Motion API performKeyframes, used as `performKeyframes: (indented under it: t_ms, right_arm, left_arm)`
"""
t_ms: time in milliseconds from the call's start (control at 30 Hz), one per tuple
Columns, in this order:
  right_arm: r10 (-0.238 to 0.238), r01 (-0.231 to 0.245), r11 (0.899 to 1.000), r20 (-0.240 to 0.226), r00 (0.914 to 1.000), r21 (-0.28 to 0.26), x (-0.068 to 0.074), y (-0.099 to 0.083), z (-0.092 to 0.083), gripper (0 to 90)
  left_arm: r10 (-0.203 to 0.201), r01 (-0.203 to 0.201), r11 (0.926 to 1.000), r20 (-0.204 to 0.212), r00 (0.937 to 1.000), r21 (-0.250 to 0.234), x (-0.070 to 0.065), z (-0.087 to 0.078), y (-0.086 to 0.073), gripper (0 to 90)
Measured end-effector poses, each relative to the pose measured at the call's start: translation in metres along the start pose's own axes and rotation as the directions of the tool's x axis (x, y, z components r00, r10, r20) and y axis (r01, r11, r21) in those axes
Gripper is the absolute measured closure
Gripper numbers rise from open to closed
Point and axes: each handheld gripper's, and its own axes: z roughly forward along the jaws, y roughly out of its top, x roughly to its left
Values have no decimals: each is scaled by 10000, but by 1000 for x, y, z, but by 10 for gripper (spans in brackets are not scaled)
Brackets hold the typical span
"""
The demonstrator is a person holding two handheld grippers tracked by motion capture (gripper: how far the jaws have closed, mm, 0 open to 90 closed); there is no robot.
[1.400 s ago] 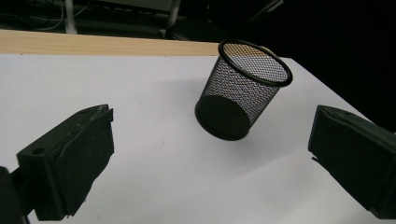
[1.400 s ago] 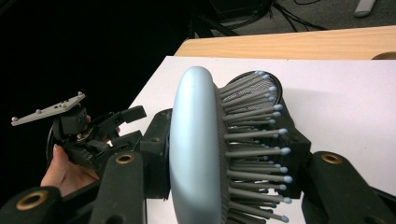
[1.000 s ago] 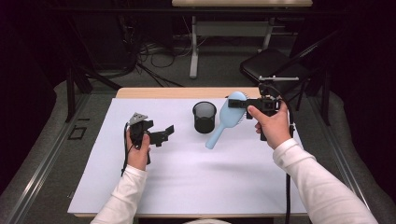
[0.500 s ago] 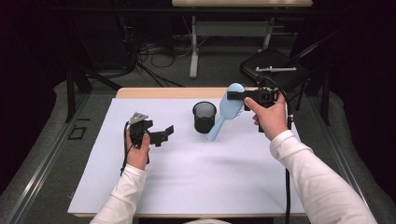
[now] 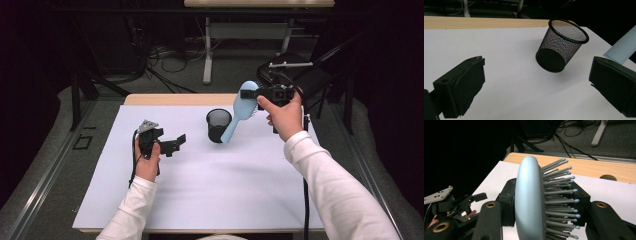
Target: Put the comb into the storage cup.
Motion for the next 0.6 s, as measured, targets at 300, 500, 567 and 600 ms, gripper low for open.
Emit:
performKeyframes:
  t_ms: [300, 500, 567, 600]
  right_arm:
    - [-83, 86, 9999, 364, 9993, -89, 2, 11, 7, 498]
    - [-103, 108, 9999, 484, 9988, -106, 4, 17, 12, 498]
    - [-195, 202, 9997, 529, 9984, -131, 5, 20, 14, 498]
    - [-200, 209, 9997, 531, 9984, -153, 6, 21, 15, 498]
  left_arm:
    - [-7, 7, 10000, -29, 10000, 49, 0, 1, 0, 6]
    - [75, -75, 9998, -10, 10000, 177, -1, 3, -1, 6]
    - [88, -88, 9997, -12, 10000, 206, -1, 4, -2, 6]
    - [86, -86, 9998, 3, 10000, 201, -1, 4, -2, 6]
